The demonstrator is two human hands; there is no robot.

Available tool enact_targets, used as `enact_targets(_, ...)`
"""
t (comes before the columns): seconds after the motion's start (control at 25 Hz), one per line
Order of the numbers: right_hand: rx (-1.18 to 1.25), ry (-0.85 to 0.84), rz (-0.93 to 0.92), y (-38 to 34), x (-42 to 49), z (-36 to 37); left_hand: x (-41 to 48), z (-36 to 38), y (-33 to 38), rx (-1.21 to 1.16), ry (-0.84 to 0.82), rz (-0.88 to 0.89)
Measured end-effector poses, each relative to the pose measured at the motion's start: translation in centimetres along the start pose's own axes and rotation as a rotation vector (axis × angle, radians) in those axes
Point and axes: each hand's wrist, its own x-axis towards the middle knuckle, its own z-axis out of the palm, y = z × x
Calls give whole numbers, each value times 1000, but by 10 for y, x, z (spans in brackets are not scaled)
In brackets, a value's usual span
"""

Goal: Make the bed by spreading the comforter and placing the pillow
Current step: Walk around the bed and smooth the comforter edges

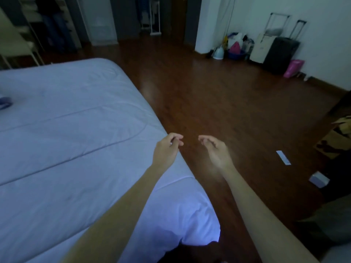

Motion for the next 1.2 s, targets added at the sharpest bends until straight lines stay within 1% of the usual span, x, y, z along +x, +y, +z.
enact_targets(0.12,144,27,-87,-28,26,-50,29,34,62,-82,10,149)
enact_targets(0.2,194,48,-144,-39,41,-99,49,65,104,-166,79,230)
enact_targets(0.36,144,90,-263,-46,68,-213,73,136,174,-410,175,276)
enact_targets(0.44,131,108,-269,-47,84,-258,74,170,198,-472,206,289)
enact_targets(0.52,123,77,-288,-49,108,-283,76,201,215,-495,235,329)
enact_targets(0.6,122,14,-320,-48,132,-290,76,220,224,-479,254,354)
enact_targets(0.68,163,-38,-372,-46,156,-286,89,222,227,-505,332,370)
enact_targets(0.76,217,-105,-388,-46,180,-275,113,211,224,-562,476,366)
enact_targets(0.88,224,-212,-427,-49,219,-250,156,200,212,-568,684,332)
enact_targets(0.96,207,-276,-481,-54,257,-236,191,204,204,-569,741,315)
enact_targets(1.04,203,-318,-524,-63,303,-221,228,204,200,-555,753,339)
enact_targets(1.12,216,-351,-564,-77,354,-203,272,190,203,-546,785,387)
enact_targets(1.2,236,-383,-569,-92,406,-180,320,167,206,-516,858,372)
